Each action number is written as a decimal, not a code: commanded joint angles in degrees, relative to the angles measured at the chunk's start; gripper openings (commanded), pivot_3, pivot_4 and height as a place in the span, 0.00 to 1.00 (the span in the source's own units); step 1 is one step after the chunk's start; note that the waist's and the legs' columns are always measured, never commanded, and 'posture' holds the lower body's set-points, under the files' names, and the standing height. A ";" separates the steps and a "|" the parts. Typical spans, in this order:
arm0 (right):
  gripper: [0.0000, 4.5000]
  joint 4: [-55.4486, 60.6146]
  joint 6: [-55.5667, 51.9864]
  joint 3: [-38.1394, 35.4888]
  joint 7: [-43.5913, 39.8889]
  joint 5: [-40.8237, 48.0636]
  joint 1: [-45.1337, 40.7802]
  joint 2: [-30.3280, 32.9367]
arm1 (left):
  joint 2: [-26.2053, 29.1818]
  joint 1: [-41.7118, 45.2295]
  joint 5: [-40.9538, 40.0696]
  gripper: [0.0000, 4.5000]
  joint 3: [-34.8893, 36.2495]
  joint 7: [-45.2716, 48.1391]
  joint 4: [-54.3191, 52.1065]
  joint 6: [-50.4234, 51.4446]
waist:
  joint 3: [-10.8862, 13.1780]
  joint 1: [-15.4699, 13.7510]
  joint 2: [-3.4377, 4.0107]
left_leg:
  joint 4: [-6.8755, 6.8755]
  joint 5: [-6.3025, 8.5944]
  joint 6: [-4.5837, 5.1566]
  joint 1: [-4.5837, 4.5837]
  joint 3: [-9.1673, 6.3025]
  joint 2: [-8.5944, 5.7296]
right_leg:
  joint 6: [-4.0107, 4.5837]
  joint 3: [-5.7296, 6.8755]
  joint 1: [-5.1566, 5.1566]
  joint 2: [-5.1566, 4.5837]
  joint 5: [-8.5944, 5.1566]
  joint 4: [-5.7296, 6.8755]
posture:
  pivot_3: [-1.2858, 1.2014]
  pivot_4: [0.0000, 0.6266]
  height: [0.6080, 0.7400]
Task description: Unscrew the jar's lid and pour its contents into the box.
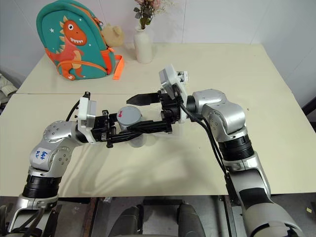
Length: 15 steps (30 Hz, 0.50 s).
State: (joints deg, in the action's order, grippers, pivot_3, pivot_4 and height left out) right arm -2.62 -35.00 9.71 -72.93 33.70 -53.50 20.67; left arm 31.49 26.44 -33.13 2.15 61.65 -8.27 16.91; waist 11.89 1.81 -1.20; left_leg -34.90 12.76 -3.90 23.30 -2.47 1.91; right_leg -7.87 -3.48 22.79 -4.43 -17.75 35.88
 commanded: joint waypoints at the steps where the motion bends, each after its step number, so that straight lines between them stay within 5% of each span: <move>1: 0.99 1.56 0.59 0.41 0.56 -0.23 -1.94 -1.21 | -0.20 0.30 -0.81 0.50 0.41 -0.29 -2.41 -0.04 | 0.00 0.00 0.00 | 0.00 0.00 0.00 0.00 0.00 0.00 | 0.00 0.00 0.00 0.00 0.00 0.00 | 0.52 0.24 1.00; 8: 0.99 0.41 0.96 0.80 0.89 -1.21 -2.20 -1.97 | -0.48 0.37 -0.84 0.50 0.28 -0.71 -2.57 0.09 | 0.00 -0.03 0.00 | 0.00 0.00 0.00 0.00 0.00 0.00 | 0.00 0.00 0.00 0.00 0.00 0.00 | 0.52 0.24 1.00; 15: 0.57 0.14 0.39 0.14 0.86 -0.45 -2.52 -2.44 | -0.57 0.24 -0.82 0.50 0.39 -1.02 -2.53 -0.01 | 0.00 -0.04 0.00 | 0.00 0.00 0.00 0.00 0.00 0.00 | 0.00 0.00 0.00 0.00 0.00 0.00 | 0.52 0.24 1.00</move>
State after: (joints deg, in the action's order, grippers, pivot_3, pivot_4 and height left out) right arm -4.09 -35.00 10.80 -71.75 32.21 -54.83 18.71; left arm 31.14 26.44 -33.20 1.99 60.86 -8.60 17.09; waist 11.89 1.77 -1.20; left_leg -34.90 12.76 -3.90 23.30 -2.47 1.91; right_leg -7.87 -3.48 22.79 -4.43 -17.75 35.87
